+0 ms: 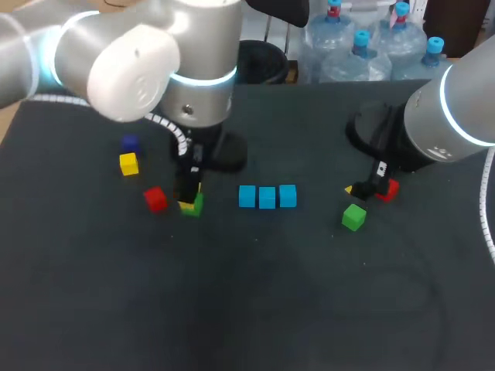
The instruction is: Place the blue cubes, place green cubes on the blue cubes, place the yellow cubes on the green cubes, then place the red cubes on the yellow cubes, and place purple cube on the red cubes.
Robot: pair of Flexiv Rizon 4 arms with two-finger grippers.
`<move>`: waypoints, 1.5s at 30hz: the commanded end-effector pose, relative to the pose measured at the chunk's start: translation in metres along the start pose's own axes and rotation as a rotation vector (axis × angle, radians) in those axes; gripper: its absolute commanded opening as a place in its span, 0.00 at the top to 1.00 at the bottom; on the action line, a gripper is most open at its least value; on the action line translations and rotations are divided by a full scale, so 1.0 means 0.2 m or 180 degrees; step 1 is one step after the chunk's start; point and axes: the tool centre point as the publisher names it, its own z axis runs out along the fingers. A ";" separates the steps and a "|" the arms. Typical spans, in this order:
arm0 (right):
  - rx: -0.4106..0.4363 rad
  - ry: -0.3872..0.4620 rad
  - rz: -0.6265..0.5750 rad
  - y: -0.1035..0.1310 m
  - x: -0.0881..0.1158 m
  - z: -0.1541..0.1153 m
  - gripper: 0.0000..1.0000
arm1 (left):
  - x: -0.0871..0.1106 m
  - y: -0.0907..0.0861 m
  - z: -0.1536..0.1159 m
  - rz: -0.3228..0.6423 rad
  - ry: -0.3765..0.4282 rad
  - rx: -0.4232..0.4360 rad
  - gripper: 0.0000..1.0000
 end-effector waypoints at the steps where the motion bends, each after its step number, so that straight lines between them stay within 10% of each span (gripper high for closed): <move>1: 0.0037 -0.0013 0.0006 0.01 0.01 0.00 0.00 | -0.04 0.03 -0.04 0.0009 -0.0018 0.0062 1.00; 45: 0.0037 -0.0013 0.0006 0.01 0.01 0.00 0.00 | -0.40 0.29 -0.07 -0.0265 -0.0153 -0.0061 1.00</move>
